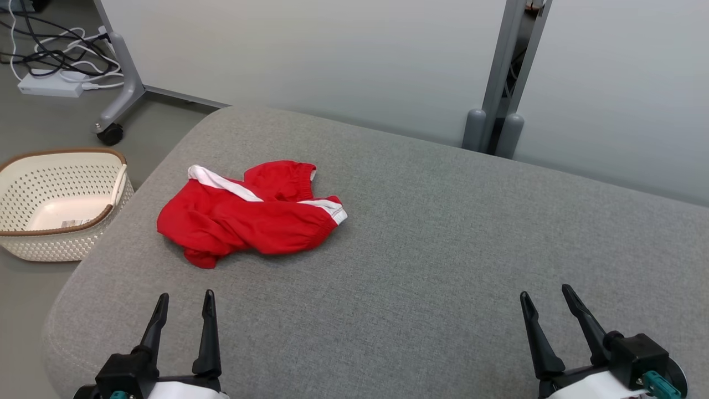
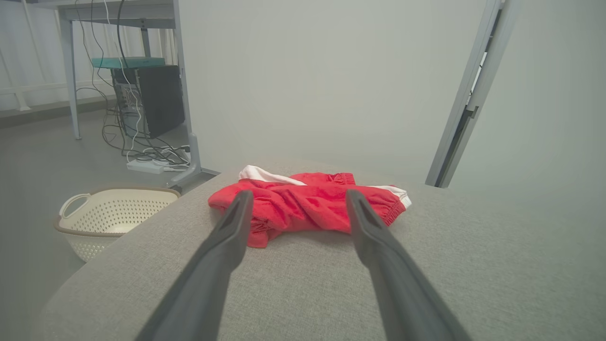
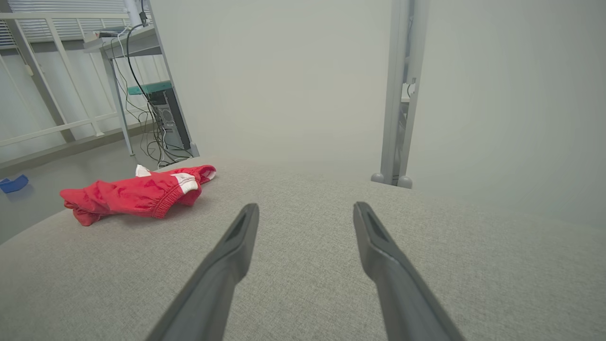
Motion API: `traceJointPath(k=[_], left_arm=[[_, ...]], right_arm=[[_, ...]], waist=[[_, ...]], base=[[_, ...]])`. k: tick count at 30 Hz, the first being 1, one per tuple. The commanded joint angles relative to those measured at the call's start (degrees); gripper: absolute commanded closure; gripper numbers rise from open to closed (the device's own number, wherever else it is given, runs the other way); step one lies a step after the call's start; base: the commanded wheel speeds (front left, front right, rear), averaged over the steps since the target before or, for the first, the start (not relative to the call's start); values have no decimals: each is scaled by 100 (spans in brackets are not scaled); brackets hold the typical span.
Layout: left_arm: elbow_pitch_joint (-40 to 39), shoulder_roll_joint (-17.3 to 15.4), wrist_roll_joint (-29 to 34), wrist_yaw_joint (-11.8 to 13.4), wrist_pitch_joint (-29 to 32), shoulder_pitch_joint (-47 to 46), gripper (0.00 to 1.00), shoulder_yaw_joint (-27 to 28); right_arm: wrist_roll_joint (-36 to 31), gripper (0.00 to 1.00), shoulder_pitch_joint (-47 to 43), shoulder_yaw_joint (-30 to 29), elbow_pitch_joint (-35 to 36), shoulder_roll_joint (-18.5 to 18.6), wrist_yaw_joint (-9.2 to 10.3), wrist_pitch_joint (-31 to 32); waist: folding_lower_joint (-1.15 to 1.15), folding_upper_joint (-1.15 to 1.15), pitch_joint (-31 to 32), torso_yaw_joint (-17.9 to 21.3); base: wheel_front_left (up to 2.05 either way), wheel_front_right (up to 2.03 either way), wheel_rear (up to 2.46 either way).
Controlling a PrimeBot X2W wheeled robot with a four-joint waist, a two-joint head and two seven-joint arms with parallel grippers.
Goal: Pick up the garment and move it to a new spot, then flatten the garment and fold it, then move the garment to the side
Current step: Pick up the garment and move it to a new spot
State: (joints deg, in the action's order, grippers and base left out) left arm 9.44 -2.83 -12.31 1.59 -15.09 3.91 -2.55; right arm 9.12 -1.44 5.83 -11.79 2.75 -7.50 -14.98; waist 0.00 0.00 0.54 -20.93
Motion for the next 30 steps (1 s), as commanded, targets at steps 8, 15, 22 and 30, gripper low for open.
traceJointPath(k=[8,15,22,30], left_arm=[[8,-18,-354,16,-10,-384,0,37],[491,-18,-864,-131,-8,-1274,0,54],[1710,-59,-982,-468,53,-2773,0,3],[2808,-309,-945,-303,546,-4065,0,26]], right_arm=[[-222,0,244,-41,64,33,2,-23],[-538,0,628,-25,78,37,2,-24],[-707,0,1149,56,55,160,2,-24],[-768,0,1538,136,33,188,2,-24]], waist=[[0,0,-553,224],[0,0,-1239,405],[0,0,-1895,598],[0,0,-2317,896]], base=[[0,0,0],[0,0,0],[0,0,0],[0,0,0]])
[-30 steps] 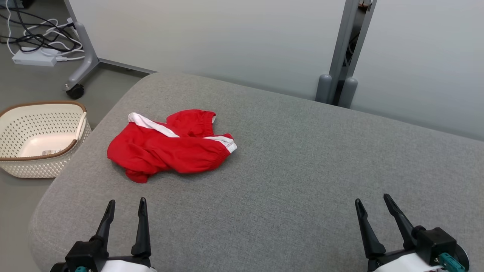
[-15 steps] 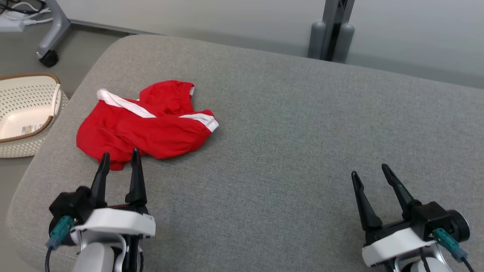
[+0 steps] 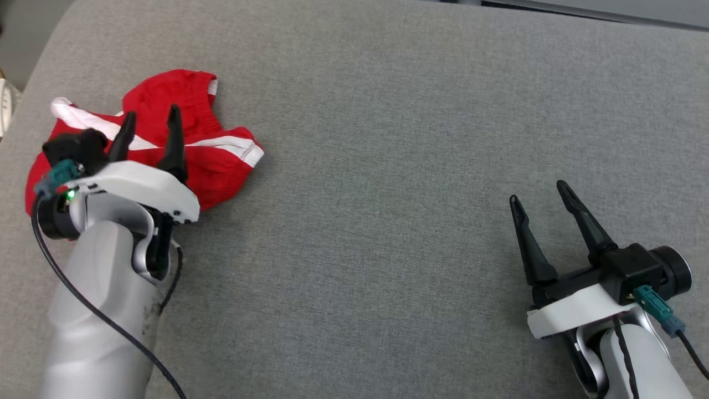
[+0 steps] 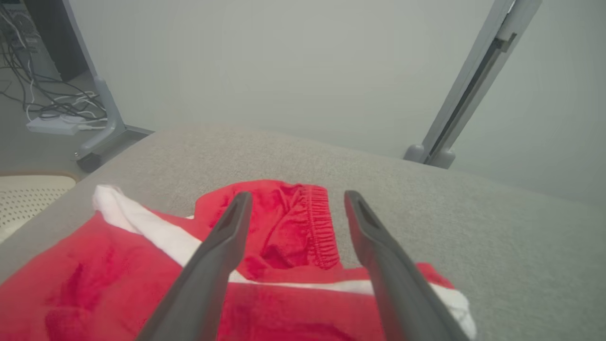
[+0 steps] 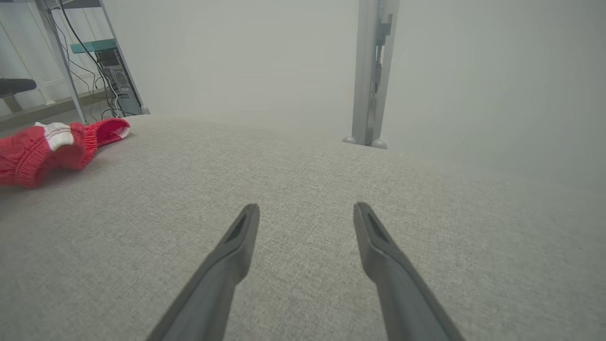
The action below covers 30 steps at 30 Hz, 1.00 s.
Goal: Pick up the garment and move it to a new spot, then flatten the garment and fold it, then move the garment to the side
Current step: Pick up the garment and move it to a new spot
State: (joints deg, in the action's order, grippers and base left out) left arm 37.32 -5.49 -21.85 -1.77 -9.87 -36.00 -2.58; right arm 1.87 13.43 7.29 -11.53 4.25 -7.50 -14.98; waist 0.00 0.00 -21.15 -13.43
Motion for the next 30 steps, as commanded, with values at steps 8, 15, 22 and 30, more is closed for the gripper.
traceJointPath(k=[8,15,22,30], left_arm=[[1207,-463,-102,342,1488,-949,0,97],[1888,-723,-153,299,2159,-1154,0,55],[2219,-770,-117,165,2265,-1122,88,-90],[1879,-907,-116,-81,1417,-1158,100,-111]], right_arm=[[-84,0,267,7,-14,18,2,-24],[-85,0,327,-2,-14,-33,2,-24],[-45,0,322,15,-31,-71,2,-24],[74,0,237,52,-92,-103,2,-24]], waist=[[0,0,-438,409],[0,0,-520,554],[0,0,-458,611],[0,0,-116,741]], base=[[0,0,0],[0,0,0],[0,0,0],[0,0,0]])
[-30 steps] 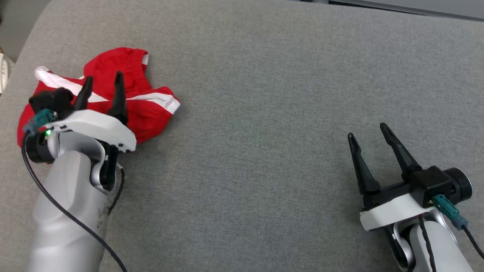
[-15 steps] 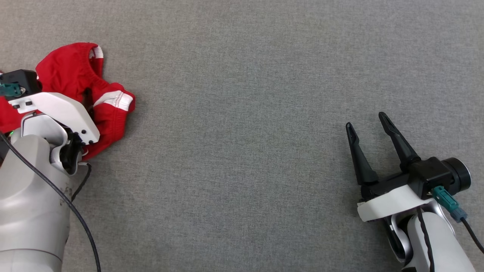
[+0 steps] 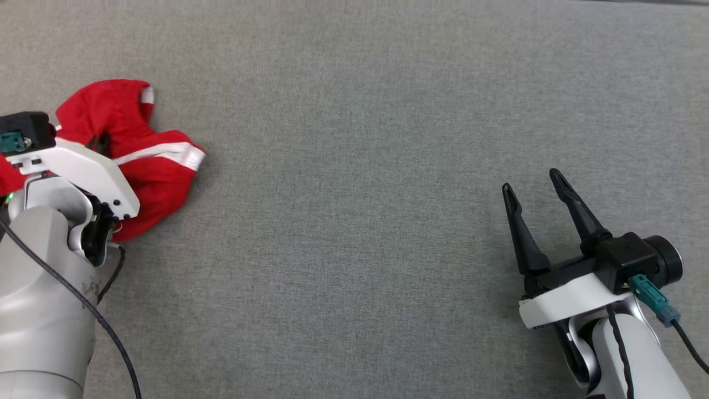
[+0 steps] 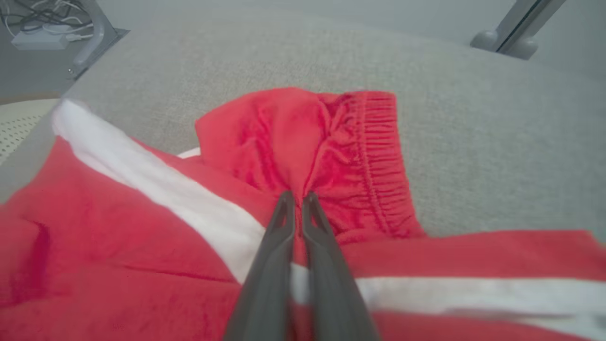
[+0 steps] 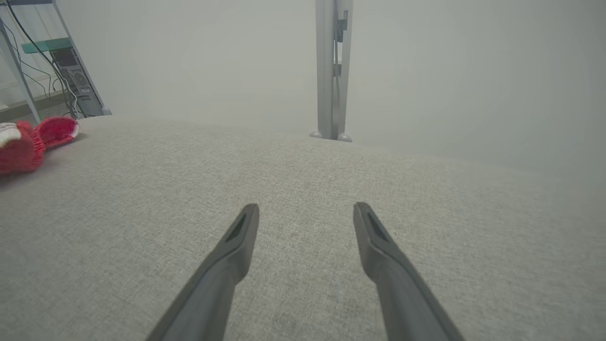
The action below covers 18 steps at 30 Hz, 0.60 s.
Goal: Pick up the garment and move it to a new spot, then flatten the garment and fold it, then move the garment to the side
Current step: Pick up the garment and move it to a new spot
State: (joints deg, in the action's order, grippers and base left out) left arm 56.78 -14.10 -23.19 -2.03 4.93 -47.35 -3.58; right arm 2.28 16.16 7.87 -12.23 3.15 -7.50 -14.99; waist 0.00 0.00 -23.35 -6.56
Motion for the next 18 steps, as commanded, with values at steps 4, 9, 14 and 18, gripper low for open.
traceJointPath(k=[4,9,14,18], left_arm=[[-346,-92,23,-211,-392,25,100,-68],[-889,-95,89,-302,-558,160,100,-216],[-1463,-114,140,-362,-464,327,100,-394],[-2167,-59,132,-392,-238,589,100,-574]], right_arm=[[131,0,-145,-8,-52,-5,2,-23],[338,0,-337,15,-53,-11,2,-23],[499,0,-518,-10,-58,-11,2,-23],[597,0,-682,-65,-53,-9,2,-23]], waist=[[0,0,401,172],[0,0,846,399],[0,0,1203,635],[0,0,1530,926]], base=[[0,0,0],[0,0,0],[0,0,0],[0,0,0]])
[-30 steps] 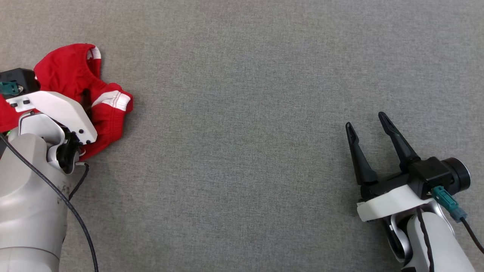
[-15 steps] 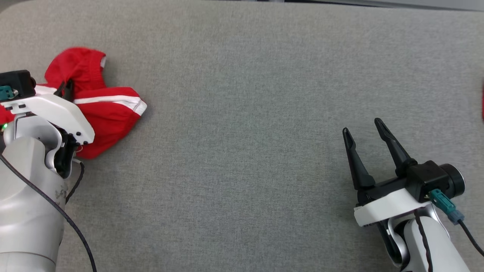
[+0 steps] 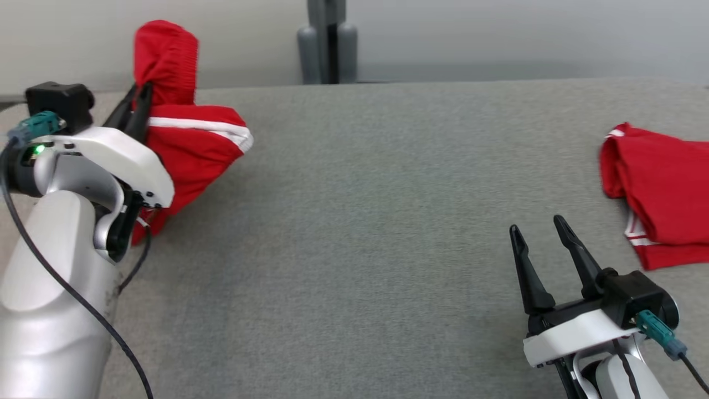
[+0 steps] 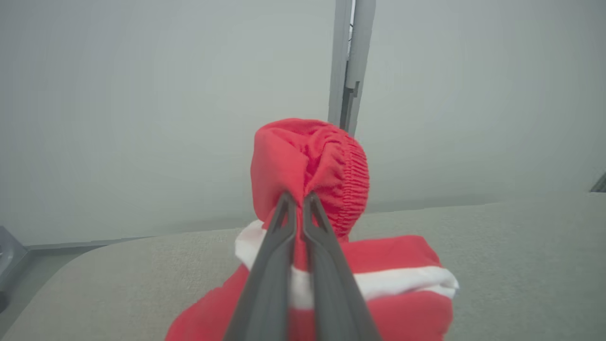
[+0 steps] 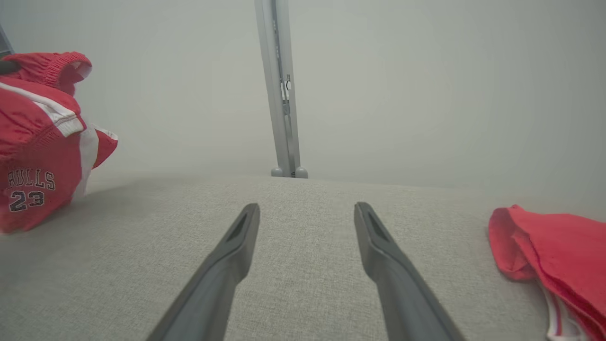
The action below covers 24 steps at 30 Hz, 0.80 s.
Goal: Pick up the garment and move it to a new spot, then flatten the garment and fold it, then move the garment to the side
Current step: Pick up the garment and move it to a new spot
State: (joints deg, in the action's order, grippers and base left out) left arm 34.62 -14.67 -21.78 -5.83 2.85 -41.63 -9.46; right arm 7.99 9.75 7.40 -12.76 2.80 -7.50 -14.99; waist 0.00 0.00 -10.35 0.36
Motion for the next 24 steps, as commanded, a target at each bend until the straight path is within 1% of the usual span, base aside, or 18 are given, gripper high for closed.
traceJointPath(k=[1,7,13,20,24], left_arm=[[-124,10,-11,-9,46,96,100,-19],[-1165,200,-57,59,518,553,100,-288],[-1841,507,-79,34,854,845,100,-708],[-2091,884,-272,-58,1065,1020,100,-1258],[-2024,1031,-506,-29,1111,1101,100,-1432]], right_arm=[[49,0,-73,-8,-2,25,2,-23],[122,0,-230,-4,27,26,2,-23],[156,0,-333,-42,56,26,2,-23],[158,0,-390,-67,106,25,2,-23],[213,0,-367,-20,130,26,2,-23]], waist=[[0,0,306,321],[0,0,586,851],[0,0,661,1315],[0,0,627,1752],[0,0,537,1929]], base=[[0,0,0],[0,0,0],[0,0,0],[0,0,0],[0,0,0]])
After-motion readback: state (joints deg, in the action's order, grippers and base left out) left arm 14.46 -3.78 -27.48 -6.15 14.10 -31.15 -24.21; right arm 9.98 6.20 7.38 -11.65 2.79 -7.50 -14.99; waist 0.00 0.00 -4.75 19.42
